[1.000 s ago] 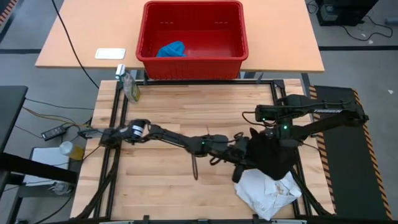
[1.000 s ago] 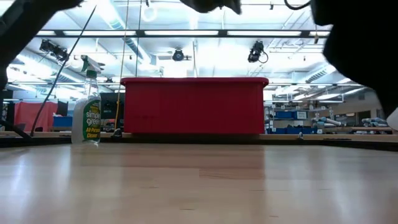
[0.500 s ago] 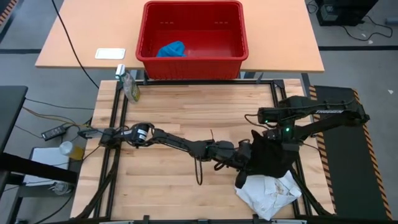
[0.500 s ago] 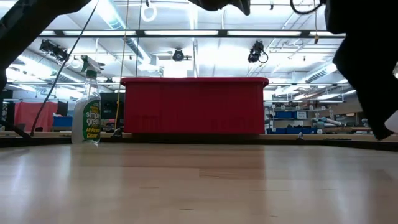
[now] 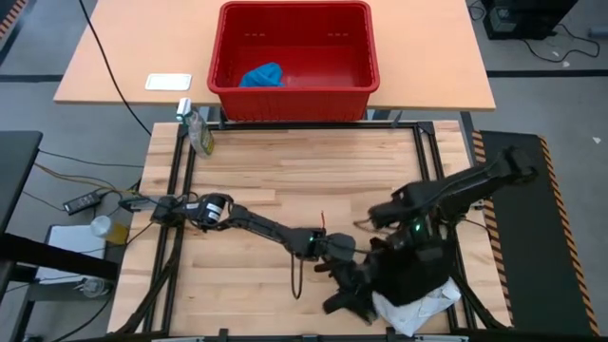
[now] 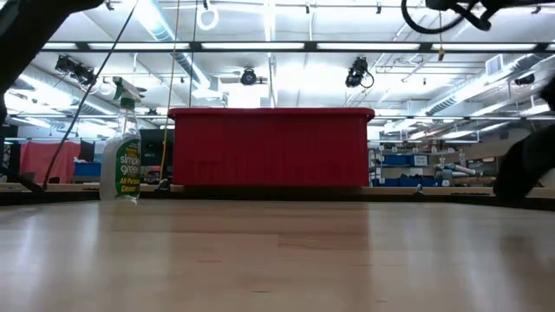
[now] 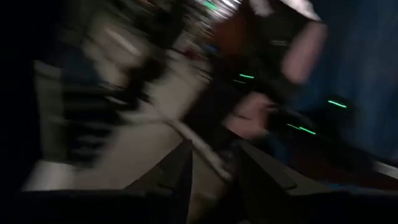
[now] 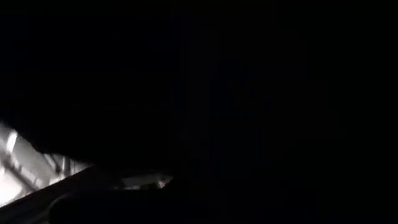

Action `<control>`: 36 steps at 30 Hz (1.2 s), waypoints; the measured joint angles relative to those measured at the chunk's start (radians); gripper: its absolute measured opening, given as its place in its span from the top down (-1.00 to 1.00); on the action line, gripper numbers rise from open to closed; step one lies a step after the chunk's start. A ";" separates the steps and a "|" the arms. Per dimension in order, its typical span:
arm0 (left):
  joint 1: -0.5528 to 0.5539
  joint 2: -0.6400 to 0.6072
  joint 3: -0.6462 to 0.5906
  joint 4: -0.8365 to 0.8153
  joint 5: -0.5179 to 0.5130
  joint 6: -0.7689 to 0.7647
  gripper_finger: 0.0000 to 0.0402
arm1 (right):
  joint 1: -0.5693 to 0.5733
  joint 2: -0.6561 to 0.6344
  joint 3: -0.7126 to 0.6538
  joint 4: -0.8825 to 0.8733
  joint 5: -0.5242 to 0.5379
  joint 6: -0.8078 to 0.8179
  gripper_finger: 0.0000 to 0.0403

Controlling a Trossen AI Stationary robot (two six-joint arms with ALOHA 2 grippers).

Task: Fold laundry
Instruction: Stack the folded black shirt on top of the folded white polo shirt

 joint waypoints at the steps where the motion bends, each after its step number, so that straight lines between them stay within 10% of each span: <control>1: -0.006 -0.003 0.000 -0.005 0.043 -0.024 0.39 | 0.021 0.030 0.000 0.010 -0.010 -0.011 0.85; 12: -0.089 -0.014 0.000 -0.048 0.108 -0.053 0.39 | 0.119 0.274 0.001 -0.021 -0.075 -0.220 0.85; 25: -0.135 -0.014 -0.001 -0.089 0.097 -0.042 0.39 | 0.082 0.354 0.006 0.033 0.102 -0.354 0.78; 36: -0.141 -0.016 -0.001 -0.090 0.097 -0.048 0.39 | 0.053 0.369 0.022 0.034 0.324 -0.262 -0.01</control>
